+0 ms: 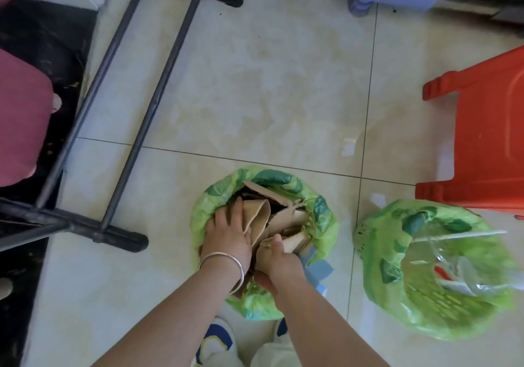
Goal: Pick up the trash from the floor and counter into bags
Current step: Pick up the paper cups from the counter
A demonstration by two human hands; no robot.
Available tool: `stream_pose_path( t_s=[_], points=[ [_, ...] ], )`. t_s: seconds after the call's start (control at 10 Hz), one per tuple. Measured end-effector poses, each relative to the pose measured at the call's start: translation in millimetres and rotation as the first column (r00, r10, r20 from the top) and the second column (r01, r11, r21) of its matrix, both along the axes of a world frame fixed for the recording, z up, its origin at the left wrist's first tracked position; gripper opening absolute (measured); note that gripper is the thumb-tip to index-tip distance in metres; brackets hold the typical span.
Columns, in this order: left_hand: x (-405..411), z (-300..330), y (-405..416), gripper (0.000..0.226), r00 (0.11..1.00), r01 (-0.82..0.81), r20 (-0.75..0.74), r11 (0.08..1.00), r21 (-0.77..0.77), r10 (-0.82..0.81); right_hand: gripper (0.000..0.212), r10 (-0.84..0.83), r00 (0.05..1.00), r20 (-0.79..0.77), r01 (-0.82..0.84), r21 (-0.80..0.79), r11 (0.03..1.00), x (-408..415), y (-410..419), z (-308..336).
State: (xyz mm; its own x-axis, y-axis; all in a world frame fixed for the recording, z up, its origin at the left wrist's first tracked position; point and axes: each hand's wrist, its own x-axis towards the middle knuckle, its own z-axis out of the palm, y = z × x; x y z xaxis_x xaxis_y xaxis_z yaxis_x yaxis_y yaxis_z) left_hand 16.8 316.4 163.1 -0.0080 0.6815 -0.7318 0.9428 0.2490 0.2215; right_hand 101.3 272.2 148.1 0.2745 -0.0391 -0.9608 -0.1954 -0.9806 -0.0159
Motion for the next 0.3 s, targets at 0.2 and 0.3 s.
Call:
stream_pose_path(
  t_s=[0.2, 0.3],
  points=[
    [4, -13, 12, 0.06, 0.998, 0.001, -0.056, 0.999, -0.052, -0.004, 0.05, 0.099, 0.988, -0.119, -0.1, -0.005, 0.995, 8, 16, 11],
    [-1, 12, 4, 0.065, 0.995, -0.09, 0.035, 0.994, -0.056, 0.092, 0.061, 0.024, 0.992, -0.125, -0.029, -0.038, 0.999, 16, 5, 36]
  ],
)
